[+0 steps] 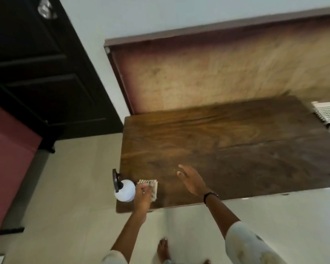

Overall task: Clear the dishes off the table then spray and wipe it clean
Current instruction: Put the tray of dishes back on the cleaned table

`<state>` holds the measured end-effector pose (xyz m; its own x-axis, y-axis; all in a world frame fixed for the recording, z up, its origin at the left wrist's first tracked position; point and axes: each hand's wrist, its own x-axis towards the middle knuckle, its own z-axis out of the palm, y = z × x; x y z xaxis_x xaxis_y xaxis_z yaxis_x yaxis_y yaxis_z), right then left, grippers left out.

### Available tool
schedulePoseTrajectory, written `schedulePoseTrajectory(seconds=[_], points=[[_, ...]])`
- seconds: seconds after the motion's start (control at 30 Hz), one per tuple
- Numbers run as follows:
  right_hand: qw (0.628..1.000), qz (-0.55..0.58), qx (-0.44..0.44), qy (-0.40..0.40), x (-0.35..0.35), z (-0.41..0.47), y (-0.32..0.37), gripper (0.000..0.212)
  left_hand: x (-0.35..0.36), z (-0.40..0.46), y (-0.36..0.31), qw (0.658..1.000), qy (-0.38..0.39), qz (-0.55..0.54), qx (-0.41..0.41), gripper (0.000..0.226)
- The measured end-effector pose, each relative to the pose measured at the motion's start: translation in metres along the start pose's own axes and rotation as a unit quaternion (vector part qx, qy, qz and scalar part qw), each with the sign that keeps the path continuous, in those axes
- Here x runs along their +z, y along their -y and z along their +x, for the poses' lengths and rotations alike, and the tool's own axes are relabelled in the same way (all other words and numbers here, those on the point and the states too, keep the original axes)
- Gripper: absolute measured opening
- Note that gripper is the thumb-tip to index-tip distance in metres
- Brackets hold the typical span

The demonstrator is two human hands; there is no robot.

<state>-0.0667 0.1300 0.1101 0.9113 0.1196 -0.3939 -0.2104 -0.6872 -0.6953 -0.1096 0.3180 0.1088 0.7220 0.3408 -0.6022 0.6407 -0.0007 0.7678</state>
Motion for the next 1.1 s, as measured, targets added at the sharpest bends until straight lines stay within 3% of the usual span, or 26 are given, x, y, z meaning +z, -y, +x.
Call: schedulePoseTrajectory(seconds=[0.1, 0.3, 0.67, 0.83, 1.1], points=[[0.998, 0.047, 0.011, -0.034, -0.060, -0.031, -0.008, 0.044, 0.045, -0.031, -0.050, 0.996, 0.043, 0.016, 0.072, 0.014], [0.987, 0.112, 0.041, -0.105, -0.177, -0.091, -0.038, 0.046, 0.139, -0.087, -0.119, 0.983, 0.132, 0.031, 0.128, 0.015], [0.972, 0.111, 0.067, -0.198, -0.328, -0.138, -0.123, 0.042, 0.306, -0.149, -0.159, 0.944, 0.280, 0.059, 0.164, 0.017], [0.969, 0.089, 0.099, -0.211, -0.371, -0.115, -0.183, 0.041, 0.376, -0.149, -0.156, 0.939, 0.302, 0.068, 0.150, 0.014], [0.981, 0.024, 0.134, -0.142, -0.439, -0.065, -0.275, 0.038, 0.479, -0.130, -0.159, 0.950, 0.279, 0.102, 0.096, 0.013]])
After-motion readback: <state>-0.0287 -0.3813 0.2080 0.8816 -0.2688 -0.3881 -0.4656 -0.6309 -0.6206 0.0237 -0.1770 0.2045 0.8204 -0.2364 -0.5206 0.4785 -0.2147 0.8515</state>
